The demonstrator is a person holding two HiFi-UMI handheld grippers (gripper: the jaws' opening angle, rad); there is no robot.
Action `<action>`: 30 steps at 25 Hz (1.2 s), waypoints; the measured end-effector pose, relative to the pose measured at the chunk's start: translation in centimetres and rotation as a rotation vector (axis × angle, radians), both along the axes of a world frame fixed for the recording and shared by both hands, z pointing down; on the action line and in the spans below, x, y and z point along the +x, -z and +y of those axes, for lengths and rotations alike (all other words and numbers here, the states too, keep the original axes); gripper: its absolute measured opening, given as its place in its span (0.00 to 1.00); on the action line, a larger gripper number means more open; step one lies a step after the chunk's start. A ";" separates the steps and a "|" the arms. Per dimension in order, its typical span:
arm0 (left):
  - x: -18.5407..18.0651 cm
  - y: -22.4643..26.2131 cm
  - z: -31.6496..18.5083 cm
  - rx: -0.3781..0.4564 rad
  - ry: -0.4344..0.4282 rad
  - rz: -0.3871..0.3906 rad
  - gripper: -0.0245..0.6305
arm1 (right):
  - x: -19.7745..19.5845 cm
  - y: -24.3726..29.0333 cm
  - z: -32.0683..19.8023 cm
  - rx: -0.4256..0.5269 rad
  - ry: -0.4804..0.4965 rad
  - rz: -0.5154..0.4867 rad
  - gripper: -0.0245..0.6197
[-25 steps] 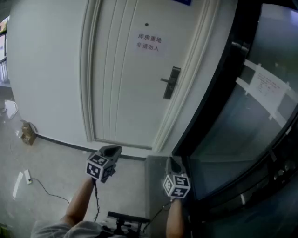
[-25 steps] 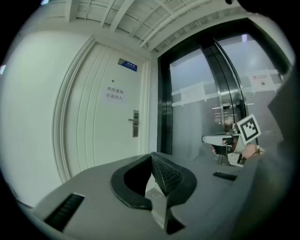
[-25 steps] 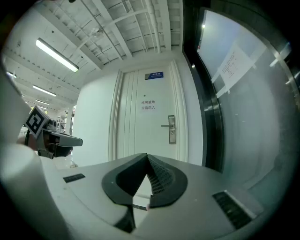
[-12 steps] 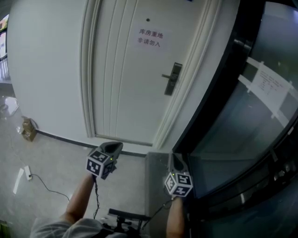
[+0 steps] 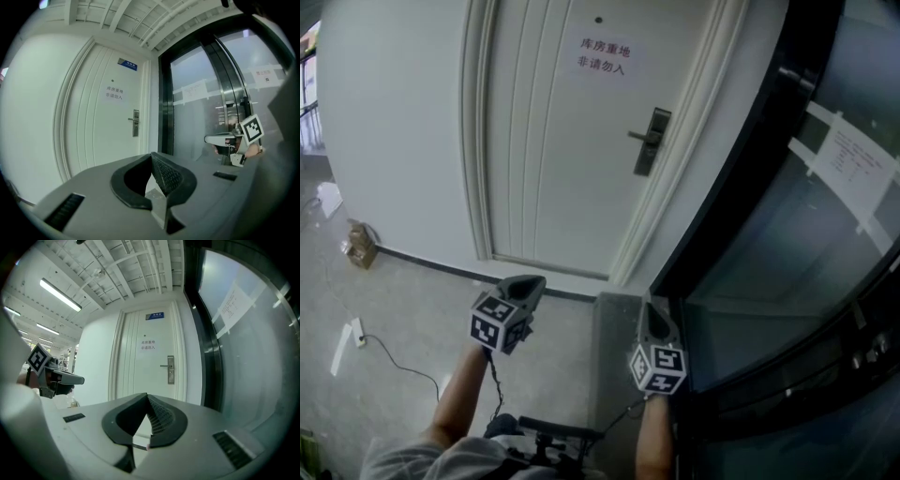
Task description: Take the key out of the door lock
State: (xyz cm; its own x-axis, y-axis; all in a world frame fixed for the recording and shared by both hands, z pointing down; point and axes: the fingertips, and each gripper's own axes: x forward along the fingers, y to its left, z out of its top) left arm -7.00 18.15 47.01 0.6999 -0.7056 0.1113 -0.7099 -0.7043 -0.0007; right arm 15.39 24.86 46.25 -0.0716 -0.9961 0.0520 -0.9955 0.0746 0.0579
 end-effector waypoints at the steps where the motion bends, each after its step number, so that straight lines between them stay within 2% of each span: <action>1: 0.3 -0.1 0.1 0.000 0.003 0.000 0.03 | 0.3 -0.2 -0.1 -0.004 0.005 -0.004 0.06; 6: 0.9 -1.0 -0.6 -0.013 0.012 -0.003 0.03 | 1.1 -1.0 -1.1 -0.020 0.016 -0.003 0.06; 11: 1.6 -1.2 -3.3 -0.023 0.008 0.011 0.03 | 1.9 -1.6 -3.8 -0.031 0.010 -0.009 0.06; 30: 2.4 1.8 -23.3 -0.009 -0.073 0.006 0.03 | 1.3 0.8 -22.1 -0.038 -0.055 -0.017 0.06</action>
State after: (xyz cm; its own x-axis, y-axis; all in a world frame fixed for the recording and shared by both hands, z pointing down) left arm -4.57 -5.10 45.20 0.7503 -0.6513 0.1131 -0.6563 -0.7544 0.0096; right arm 16.67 2.78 45.44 -0.0183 -0.9959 0.0888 -0.9990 0.0219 0.0394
